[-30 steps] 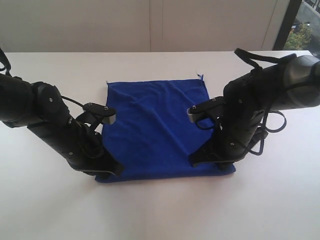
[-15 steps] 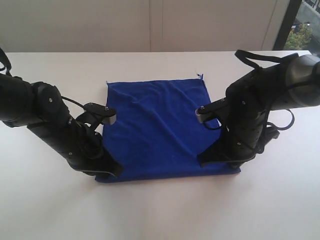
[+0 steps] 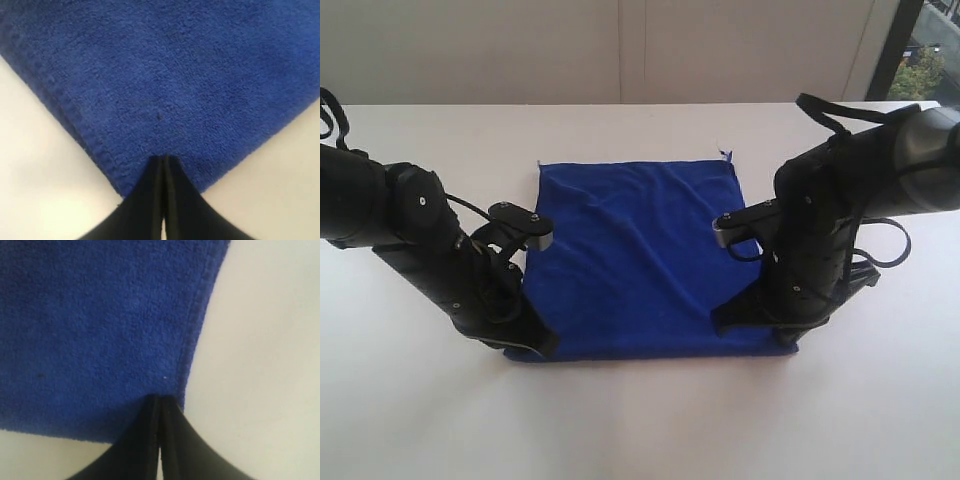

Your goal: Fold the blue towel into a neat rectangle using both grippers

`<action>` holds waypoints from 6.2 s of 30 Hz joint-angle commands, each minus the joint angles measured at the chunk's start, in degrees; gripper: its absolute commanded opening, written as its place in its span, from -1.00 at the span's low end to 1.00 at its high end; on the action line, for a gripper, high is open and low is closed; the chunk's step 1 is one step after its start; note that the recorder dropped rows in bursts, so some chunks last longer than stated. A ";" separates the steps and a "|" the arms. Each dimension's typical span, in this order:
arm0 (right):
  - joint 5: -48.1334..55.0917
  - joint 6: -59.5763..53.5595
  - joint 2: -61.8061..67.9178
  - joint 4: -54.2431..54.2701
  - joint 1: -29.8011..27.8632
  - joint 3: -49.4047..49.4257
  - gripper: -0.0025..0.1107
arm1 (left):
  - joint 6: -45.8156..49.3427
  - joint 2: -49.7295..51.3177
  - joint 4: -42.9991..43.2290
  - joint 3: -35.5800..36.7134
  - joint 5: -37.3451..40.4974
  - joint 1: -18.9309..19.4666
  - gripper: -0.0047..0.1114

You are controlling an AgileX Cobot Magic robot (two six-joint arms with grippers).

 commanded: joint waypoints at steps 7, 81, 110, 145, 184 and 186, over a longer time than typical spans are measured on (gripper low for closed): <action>-0.76 -1.55 0.29 3.35 -0.24 0.30 -0.96 | -0.18 0.78 3.96 1.02 0.40 0.34 -0.92; -10.83 -65.67 -6.35 8.30 -0.21 10.33 -0.57 | 48.26 0.89 1.01 -2.24 8.51 0.21 -0.50; 2.26 -63.41 -15.65 8.75 1.96 10.33 -0.96 | 35.13 -10.63 2.47 -2.24 27.74 0.21 -0.92; -11.55 -29.35 -14.14 -26.39 3.59 -4.22 -0.96 | 9.60 -10.44 28.30 -16.81 12.20 0.33 -0.92; -24.98 -29.80 5.61 -29.09 -3.85 -17.98 -0.95 | 7.50 2.53 30.78 -21.62 -3.05 4.98 -0.92; -24.98 -29.80 5.61 -29.09 -3.85 -17.98 -0.90 | 7.50 2.53 30.78 -21.62 -2.53 4.98 -0.92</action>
